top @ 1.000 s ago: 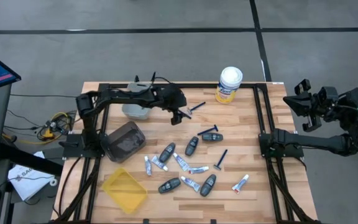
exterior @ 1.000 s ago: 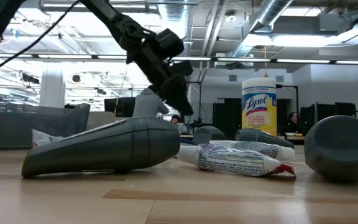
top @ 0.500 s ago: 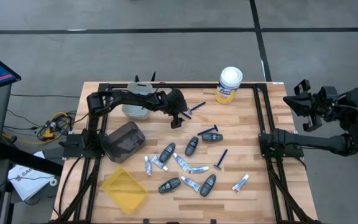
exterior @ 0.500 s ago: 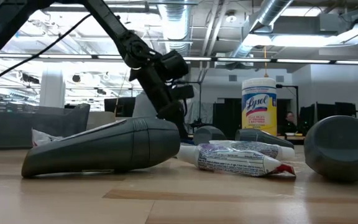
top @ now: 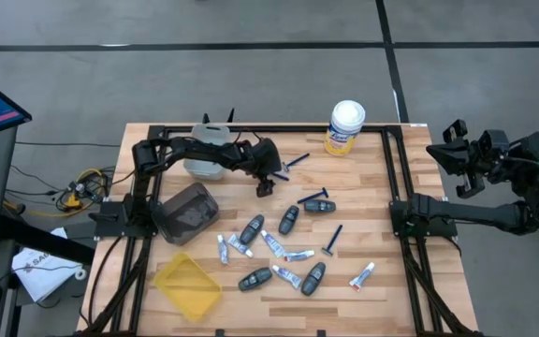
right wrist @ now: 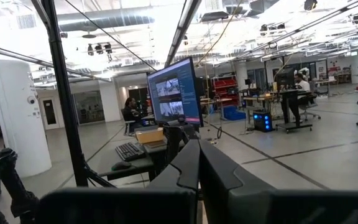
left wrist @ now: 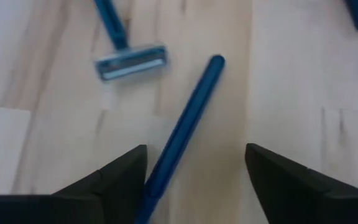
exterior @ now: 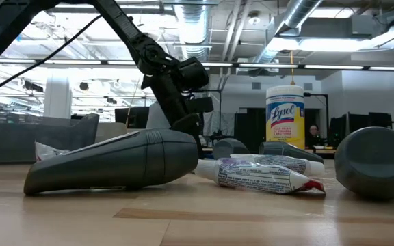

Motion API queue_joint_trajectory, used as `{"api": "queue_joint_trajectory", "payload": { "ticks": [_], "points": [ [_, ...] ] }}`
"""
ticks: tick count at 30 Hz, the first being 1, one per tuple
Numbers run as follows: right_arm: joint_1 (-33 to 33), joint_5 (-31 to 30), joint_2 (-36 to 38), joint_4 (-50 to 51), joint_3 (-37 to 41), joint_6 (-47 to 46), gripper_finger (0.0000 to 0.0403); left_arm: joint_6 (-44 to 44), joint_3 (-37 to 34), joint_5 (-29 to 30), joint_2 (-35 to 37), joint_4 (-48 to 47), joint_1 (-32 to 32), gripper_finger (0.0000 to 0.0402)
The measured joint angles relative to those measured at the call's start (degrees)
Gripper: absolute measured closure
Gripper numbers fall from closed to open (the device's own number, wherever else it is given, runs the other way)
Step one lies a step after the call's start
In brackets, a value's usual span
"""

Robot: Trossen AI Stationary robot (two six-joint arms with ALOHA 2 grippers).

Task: Pick & Place Travel size toiletries
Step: Put the razor into the gray bin

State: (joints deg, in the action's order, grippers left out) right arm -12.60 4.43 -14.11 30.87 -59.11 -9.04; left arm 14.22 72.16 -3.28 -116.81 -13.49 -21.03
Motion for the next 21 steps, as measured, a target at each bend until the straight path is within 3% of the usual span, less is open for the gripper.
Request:
{"api": "queue_joint_trajectory", "payload": {
  "ticks": [9,17,21],
  "points": [
    [0.0,0.0,0.0,0.0,0.0,0.4,0.0403,-4.7,0.0,1.9,0.0,-1.2,1.7,0.025],
    [0.0,0.0,0.0,0.0,0.0,0.4,0.0403,-5.7,0.0,2.9,0.1,-1.4,2.4,0.0374],
    [0.0,0.0,0.0,0.0,0.0,0.4,0.0403,-7.2,0.0,2.9,0.1,-1.5,2.4,0.0378]
  ]
}}
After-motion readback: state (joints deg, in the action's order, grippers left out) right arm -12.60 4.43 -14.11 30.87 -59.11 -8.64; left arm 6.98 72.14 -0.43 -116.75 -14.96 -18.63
